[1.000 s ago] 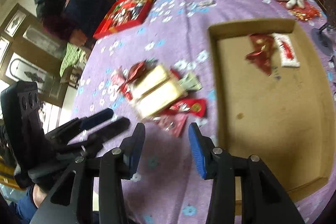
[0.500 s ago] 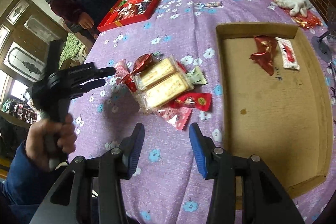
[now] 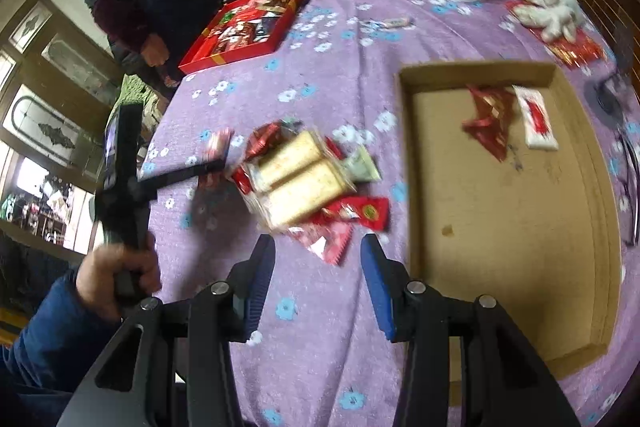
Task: Organize snacks
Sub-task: 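Grasp the pink character bag with the left gripper while right grasps brown candy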
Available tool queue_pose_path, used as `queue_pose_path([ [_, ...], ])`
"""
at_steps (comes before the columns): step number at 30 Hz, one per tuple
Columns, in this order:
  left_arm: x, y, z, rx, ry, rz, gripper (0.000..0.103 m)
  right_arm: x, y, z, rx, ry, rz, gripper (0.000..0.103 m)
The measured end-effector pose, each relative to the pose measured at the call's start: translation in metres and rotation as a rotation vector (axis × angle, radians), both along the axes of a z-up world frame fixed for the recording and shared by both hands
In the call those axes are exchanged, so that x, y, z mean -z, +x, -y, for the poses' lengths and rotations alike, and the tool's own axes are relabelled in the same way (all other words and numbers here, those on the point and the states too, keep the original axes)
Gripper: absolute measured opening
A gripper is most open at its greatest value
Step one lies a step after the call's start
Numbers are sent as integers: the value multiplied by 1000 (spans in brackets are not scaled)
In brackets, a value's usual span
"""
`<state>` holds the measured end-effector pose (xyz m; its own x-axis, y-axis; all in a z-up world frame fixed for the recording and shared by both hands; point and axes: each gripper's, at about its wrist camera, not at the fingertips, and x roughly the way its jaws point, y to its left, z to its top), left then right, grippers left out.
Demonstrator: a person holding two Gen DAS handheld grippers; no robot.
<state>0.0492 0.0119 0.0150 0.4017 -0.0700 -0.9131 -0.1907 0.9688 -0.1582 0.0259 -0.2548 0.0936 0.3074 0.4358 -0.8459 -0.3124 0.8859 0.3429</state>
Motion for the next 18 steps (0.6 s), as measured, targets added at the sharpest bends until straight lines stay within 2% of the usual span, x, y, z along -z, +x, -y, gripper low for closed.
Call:
queue_pose_path([
  [2,0,-19,-3,19,15,5,29,-5,10,-16,-30,-16,16,45],
  [5,-2,-41,-6,41,8,6,29,-9,30,-47,-92,-52,46,56],
  [7,-2,-49,-8,54,25,9,29,-9,44,-70,-128,-76,65,56],
  [13,-2,-54,-12,86,8,8,29,18,82,-142,-252,-222,64,56],
  [18,-3,-49,-13,113,-2,3,29,51,93,-167,-306,-358,47,55],
])
